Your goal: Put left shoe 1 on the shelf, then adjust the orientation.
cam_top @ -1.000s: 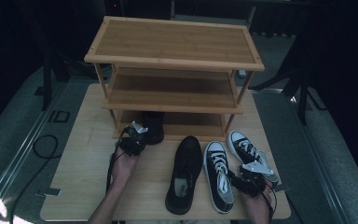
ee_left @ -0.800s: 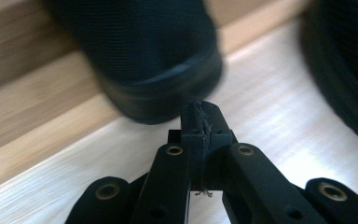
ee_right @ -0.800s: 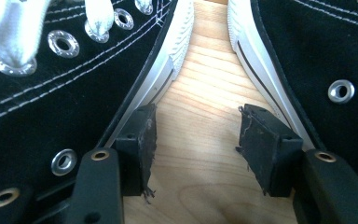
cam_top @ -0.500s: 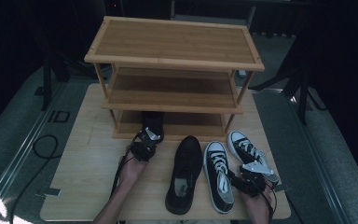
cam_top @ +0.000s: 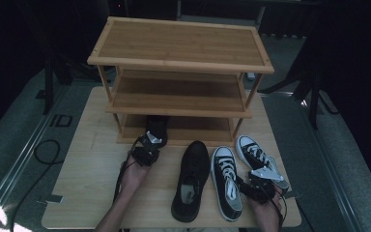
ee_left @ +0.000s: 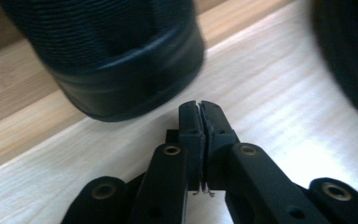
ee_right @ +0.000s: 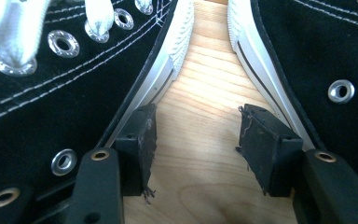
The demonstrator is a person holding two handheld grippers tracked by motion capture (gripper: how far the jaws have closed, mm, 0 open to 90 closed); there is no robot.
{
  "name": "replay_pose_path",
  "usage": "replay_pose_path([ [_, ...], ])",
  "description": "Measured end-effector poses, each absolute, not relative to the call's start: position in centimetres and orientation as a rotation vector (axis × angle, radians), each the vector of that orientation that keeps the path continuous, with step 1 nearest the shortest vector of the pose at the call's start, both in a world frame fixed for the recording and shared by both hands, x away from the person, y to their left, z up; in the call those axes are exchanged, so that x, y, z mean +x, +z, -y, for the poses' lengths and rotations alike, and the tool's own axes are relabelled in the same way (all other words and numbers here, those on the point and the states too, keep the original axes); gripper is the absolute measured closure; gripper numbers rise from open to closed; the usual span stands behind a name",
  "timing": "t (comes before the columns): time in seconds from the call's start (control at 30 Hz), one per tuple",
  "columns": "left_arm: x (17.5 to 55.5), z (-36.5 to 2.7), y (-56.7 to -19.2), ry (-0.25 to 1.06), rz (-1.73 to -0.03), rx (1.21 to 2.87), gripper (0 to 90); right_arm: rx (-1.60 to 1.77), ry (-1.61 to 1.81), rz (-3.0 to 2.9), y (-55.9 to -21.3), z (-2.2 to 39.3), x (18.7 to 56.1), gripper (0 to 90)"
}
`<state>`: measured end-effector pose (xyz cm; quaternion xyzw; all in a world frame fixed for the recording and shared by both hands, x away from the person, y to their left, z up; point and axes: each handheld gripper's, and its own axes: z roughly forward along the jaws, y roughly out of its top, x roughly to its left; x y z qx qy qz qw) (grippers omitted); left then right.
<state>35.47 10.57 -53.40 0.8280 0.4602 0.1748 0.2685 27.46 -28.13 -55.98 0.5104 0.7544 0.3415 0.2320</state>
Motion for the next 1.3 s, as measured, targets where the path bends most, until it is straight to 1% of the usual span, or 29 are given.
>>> replay_pose_path([
  [0.2, 33.9, -10.5, -52.5, 0.381, -1.198, 2.216, 74.2, 1.404, 0.938, -2.074, -56.0, 28.1, 27.5, 45.8],
  [0.33, 33.1, -10.5, -51.7, 0.331, -1.174, 2.212, 67.9, 1.404, 0.939, -2.074, -56.0, 28.1, 27.5, 45.8],
  [0.53, 31.9, -10.4, -50.1, 0.276, -1.11, 2.2, 63.2, 1.403, 0.938, -2.073, -56.0, 28.1, 27.5, 45.8],
  [0.57, 31.9, -10.4, -50.1, 0.276, -1.11, 2.2, 63.1, 1.403, 0.938, -2.073, -56.0, 28.1, 27.5, 45.8],
  [0.63, 31.3, -10.2, -49.2, 0.24, -1.066, 2.203, 63.0, 1.404, 0.939, -2.073, -56.0, 28.1, 27.5, 45.9],
  [0.83, 29.8, -8.9, -47.3, 0.21, -0.959, 2.214, 62.2, 1.405, 0.938, -2.073, -56.0, 28.1, 27.4, 45.9],
  [0.93, 29.1, -8.1, -46.3, 0.173, -0.898, 2.237, 62.2, 1.405, 0.938, -2.072, -56.0, 28.1, 27.4, 45.9],
  [1.1, 28.1, -6.8, -45.2, 0.153, -0.829, 2.26, 62.1, 1.404, 0.938, -2.072, -56.0, 28.1, 27.4, 45.9],
  [1.13, 27.9, -6.7, -45.0, 0.151, -0.816, 2.265, 62.4, 1.404, 0.938, -2.073, -56.0, 28.1, 27.4, 45.9],
  [1.23, 27.4, -6.1, -44.6, 0.138, -0.782, 2.274, 68.3, 1.402, 0.938, -2.073, -56.0, 28.1, 27.5, 45.9],
  [1.3, 27.2, -5.6, -44.5, 0.14, -0.769, 2.289, 70.1, 1.403, 0.939, -2.072, -56.0, 28.1, 27.5, 45.9],
])
